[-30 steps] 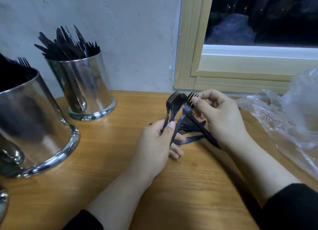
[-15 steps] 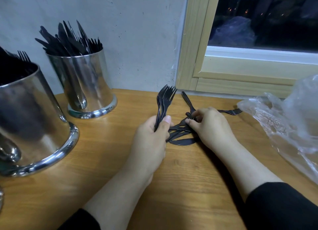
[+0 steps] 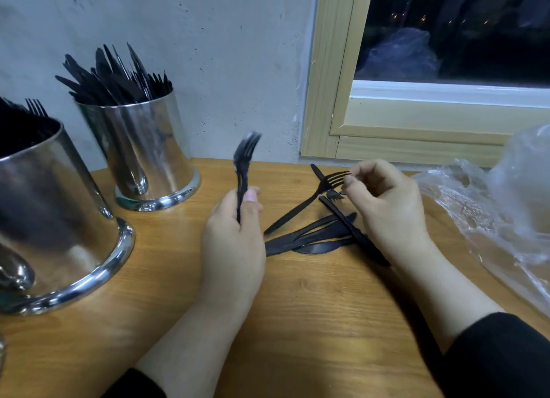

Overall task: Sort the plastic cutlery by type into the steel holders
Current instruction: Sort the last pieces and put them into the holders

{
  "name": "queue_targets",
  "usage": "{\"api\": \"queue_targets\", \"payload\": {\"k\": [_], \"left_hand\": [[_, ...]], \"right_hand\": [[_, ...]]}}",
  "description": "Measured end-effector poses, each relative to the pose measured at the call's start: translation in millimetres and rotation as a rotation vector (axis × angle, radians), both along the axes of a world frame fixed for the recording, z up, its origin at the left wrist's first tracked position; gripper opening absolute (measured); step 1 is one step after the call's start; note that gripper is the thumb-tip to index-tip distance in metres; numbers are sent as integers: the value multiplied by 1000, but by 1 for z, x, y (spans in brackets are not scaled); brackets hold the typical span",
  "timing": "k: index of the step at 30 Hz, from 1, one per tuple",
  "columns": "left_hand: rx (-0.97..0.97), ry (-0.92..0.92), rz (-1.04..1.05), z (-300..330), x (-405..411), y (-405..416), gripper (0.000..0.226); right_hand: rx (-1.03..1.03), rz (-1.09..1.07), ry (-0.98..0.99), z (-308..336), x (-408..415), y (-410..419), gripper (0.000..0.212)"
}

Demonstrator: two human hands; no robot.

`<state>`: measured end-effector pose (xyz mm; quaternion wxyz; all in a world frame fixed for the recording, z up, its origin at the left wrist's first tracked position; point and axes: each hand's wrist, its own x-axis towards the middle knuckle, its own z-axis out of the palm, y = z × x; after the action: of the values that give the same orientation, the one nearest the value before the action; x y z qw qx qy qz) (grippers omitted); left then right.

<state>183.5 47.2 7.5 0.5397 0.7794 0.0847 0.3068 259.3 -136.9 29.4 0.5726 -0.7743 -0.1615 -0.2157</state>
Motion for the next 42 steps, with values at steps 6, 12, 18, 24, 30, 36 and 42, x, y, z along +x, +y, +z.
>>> {"api": "queue_targets", "payload": {"k": [6,12,18,24,30,36,42], "left_hand": [[79,160,-299,-3,2,-7,23],[-106,159,-256,-5,4,-3,24],[-181,124,-243,-7,6,-3,28],[-180,88,-240,-3,4,-5,27],[-109,2,-150,1,1,-4,30],[-23,-26,-75,3,-4,-2,25],[184,45,-257,1,-9,-8,26]], "right_hand": [[-13,105,-20,0,-6,11,13],[-539,-136,39,-15,25,-12,27],[-826,-151,171,-26,38,-12,32],[-773,-230,92,-28,45,-13,17],[-115,-239,-27,2,21,-16,11],[238,-2,128,9,-28,-2,30],[518,147,282,7,-64,13,26]]}}
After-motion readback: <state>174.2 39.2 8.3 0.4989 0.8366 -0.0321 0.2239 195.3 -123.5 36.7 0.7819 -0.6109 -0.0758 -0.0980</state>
